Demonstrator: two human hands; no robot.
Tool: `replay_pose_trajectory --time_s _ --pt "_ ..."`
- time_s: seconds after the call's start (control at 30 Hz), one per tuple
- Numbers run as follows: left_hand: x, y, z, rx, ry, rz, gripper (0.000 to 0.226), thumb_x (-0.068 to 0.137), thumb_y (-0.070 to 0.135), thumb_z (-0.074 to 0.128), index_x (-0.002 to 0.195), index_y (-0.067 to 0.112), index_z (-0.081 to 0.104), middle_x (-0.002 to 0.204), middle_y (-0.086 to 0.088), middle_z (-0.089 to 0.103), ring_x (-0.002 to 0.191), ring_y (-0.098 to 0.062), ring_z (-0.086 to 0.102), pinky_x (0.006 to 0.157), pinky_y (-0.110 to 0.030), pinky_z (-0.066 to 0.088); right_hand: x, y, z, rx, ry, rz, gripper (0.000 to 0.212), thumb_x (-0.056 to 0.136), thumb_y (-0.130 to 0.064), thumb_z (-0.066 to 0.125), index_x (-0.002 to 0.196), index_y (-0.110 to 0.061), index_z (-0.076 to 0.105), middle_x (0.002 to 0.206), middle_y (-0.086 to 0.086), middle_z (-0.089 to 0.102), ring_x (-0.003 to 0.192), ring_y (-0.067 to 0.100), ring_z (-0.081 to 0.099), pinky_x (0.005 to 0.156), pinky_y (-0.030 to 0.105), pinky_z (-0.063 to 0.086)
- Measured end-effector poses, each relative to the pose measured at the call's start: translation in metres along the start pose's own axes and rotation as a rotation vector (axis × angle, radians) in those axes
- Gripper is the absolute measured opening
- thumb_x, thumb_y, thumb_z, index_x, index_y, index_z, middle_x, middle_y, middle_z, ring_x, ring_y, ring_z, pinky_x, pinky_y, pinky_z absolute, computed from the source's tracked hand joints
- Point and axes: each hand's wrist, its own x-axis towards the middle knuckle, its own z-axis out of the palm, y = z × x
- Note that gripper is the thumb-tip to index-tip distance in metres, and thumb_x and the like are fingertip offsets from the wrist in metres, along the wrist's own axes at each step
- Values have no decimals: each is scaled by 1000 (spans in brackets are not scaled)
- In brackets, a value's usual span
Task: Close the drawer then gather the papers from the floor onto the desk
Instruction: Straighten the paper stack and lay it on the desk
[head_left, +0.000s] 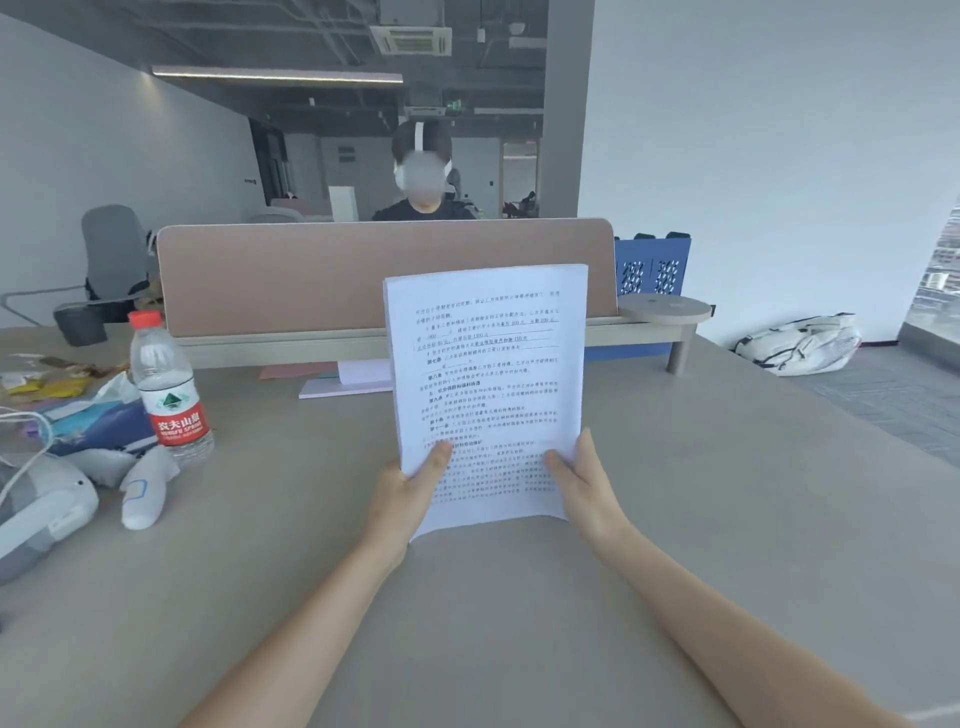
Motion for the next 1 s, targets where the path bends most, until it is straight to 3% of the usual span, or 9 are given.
replay_pose_trajectory --time_s 0.13,0.23,0.3,0.5,0.63,0.7,0.77,0.93,1.0 --pt "4 5 1 7 -30 -17 13 89 45 67 92 34 75 97 16 78 98 -9 72 88 -34 57 7 -3 -11 -7 -12 55 16 100 -16 51 115 -12 56 112 -1 72 103 17 69 91 39 56" --pt "5 15 10 46 -49 -46 19 94 43 61 94 28 72 89 13 74 87 -5 70 66 -24 52 14 -13 -27 16 -1 98 10 99 -13 52 103 -16 60 98 -4 74 84 13 72 69 29 57" --pt "7 20 21 13 -60 -61 24 97 43 56 101 25 71 95 9 75 84 -3 69 64 -23 51 15 -15 -35 45 32 106 14 99 -11 51 93 -18 61 88 -5 73 75 13 72 63 29 56" --pt "10 30 73 -120 -85 -186 29 100 39 47 103 20 69 102 -1 75 93 -23 73 76 -36 59 29 -5 -78 123 150 202 24 98 -10 46 106 4 64 97 13 73 83 30 71 82 56 59" --pt "21 20 117 25 -43 -93 9 93 20 53 100 23 56 110 -7 71 93 -23 70 85 -46 57 38 9 -118 102 225 231 24 98 -6 49 97 -10 72 97 12 76 80 30 73 77 46 62" --pt "27 15 141 79 -57 -44 37 89 12 51 123 24 45 116 -3 67 95 -21 67 83 -45 56 45 19 -142 72 265 243 22 98 -7 51 98 -14 72 93 9 76 75 27 73 72 39 62" --pt "32 12 167 110 -131 -12 58 89 8 46 141 29 31 118 3 64 94 -17 64 72 -35 51 55 29 -165 43 306 263 21 98 -6 52 106 -9 72 96 13 76 77 29 72 77 43 62" --pt "53 5 227 379 -359 33 40 90 13 46 127 24 57 99 3 66 71 -11 58 59 -25 40 80 51 -225 -91 413 312 26 96 -2 52 112 -1 72 102 20 75 87 35 72 86 49 59" --pt "65 -2 248 453 -423 89 37 91 18 51 125 24 62 115 7 67 80 -9 61 62 -20 42 89 58 -248 -183 439 319 28 96 -3 51 116 -3 71 105 19 74 96 37 72 88 48 58"
